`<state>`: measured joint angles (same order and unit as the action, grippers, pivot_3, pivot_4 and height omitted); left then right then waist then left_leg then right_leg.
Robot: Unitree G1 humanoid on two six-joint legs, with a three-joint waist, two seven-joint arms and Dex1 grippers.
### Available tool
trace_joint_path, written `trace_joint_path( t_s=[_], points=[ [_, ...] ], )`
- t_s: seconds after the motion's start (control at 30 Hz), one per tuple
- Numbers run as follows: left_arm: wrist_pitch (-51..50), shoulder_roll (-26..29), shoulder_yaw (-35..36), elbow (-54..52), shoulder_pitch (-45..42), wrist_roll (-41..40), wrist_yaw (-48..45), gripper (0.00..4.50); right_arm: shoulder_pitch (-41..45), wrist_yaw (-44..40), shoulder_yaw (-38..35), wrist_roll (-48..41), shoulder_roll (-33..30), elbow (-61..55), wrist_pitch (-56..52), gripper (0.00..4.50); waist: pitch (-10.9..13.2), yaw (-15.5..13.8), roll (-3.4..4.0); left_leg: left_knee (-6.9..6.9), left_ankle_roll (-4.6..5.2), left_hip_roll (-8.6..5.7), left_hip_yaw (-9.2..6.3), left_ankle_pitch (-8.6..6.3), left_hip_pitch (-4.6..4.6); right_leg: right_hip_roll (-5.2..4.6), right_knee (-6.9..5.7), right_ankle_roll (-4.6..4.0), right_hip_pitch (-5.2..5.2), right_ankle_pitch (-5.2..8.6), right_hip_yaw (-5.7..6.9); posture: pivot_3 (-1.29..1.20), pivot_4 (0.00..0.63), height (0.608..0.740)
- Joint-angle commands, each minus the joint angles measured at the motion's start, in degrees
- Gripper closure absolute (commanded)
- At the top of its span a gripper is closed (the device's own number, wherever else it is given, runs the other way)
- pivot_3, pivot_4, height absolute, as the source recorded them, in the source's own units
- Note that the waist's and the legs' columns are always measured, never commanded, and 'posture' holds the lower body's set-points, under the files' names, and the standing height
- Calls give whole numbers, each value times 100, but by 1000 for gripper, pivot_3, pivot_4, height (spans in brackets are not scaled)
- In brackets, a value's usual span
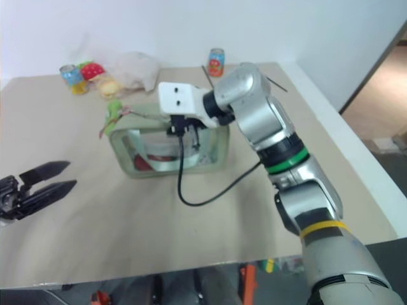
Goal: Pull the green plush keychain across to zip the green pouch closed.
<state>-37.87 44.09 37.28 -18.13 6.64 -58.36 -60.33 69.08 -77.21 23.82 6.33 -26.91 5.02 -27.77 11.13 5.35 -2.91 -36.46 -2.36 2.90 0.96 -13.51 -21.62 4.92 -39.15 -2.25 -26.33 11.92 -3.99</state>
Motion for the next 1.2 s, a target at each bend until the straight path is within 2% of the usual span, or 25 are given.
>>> trace_joint_path(
  t_s=[0.03, 0.2, 0.4, 0.53, 0.8, 0.97, 1.13, 1.2],
  points=[
    [207, -42, -218, 179, -233, 102, -82, 0, -72, -54, -109, -92, -333, -1065, -739, 4453, 0, -22, 0, 0, -2, -1, 0, -1, -1, -1, 0, 0, -1, 1, 0, 0, 150, 740],
    [348, -115, -695, 517, -693, 307, -198, 0, 66, 72, -1, -145, -427, -1358, -1463, 4453, -1, -16, -2, -4, -6, -3, 3, -3, 0, 0, 0, 0, -1, 0, -2, 0, 150, 740],
    [461, -220, -942, 726, -983, 434, -278, 0, 330, 188, 54, -223, -383, -1303, -1895, 4453, -1, -15, -2, -1, -6, 5, 2, -3, 2, 11, -1, -1, -2, 0, -2, 0, 150, 740],
    [487, -262, -935, 707, -922, 436, -314, 0, 202, 105, 145, -422, -426, -1678, -1987, 4453, -2, -15, -3, 1, -11, 8, 2, -7, -1, 13, 0, -8, -5, 5, -3, 0, 150, 740],
    [482, -189, -748, 659, -744, 346, -318, 0, 315, 404, 215, -604, -181, -1512, -1778, 4453, -2, -19, -3, -3, -14, 9, 2, -9, -2, 13, 0, -8, -5, 5, -2, 0, 150, 740],
    [457, -162, -672, 582, -680, 308, -290, 0, -37, 425, 318, -753, -97, -1696, -1450, 4453, -3, -21, -6, -2, -14, 13, -1, -9, -2, 17, 0, -8, -5, 5, 1, 0, 150, 740],
    [427, -94, -588, 574, -667, 300, -293, 0, -191, 489, 142, -1008, -48, -1612, -1389, 2865, -4, -20, -6, -2, -15, 12, 1, -9, -2, 16, 0, -9, -4, 6, -1, 0, 150, 740],
    [411, -69, -575, 577, -691, 284, -290, 0, -219, 518, 159, -1042, -103, -1583, -1424, 2064, -4, -20, -7, -3, -15, 13, -1, -9, -2, 16, 0, -8, -4, 5, 0, 0, 150, 740]
  ],
)
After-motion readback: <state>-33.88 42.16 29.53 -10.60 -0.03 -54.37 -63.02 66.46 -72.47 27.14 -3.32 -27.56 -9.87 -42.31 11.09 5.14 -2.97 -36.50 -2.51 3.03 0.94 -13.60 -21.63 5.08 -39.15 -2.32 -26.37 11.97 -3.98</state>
